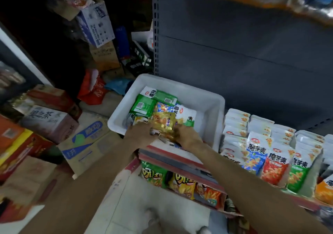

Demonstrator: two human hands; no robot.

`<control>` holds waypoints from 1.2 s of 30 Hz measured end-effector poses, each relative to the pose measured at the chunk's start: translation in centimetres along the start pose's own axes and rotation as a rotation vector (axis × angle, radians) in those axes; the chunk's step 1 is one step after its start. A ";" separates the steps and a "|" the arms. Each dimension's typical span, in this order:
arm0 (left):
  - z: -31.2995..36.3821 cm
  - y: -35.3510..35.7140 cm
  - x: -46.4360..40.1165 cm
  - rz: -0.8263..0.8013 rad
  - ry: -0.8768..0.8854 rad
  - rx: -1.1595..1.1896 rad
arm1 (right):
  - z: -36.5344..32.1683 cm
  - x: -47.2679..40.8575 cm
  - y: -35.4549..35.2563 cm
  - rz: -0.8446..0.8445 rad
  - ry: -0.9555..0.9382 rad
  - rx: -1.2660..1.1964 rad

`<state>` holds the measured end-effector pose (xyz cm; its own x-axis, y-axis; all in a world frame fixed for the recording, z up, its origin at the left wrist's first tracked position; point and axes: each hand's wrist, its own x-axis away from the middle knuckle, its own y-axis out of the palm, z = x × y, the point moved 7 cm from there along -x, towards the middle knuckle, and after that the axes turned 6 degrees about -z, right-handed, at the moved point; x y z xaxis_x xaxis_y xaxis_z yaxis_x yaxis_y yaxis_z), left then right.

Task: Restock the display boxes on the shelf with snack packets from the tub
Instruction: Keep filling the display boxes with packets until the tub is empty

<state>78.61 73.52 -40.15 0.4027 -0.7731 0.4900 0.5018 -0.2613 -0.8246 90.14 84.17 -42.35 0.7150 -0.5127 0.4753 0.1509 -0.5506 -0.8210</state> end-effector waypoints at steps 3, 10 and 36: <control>-0.4 -0.1 -0.4 0.047 0.000 0.053 | -0.3 0.3 -0.6 0.063 -0.022 -0.054; 0.3 -2.8 0.8 0.307 -0.004 0.757 | 1.6 3.2 -5.5 0.332 -0.063 -0.535; 22.7 1.8 -0.8 -0.052 0.438 0.072 | 18.2 14.6 -15.1 0.805 -0.071 -1.352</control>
<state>96.51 86.79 -35.59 0.0205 -0.9359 0.3517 0.5709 -0.2778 -0.7726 110.73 97.05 -28.77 0.3390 -0.9405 0.0228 -0.9397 -0.3373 0.0565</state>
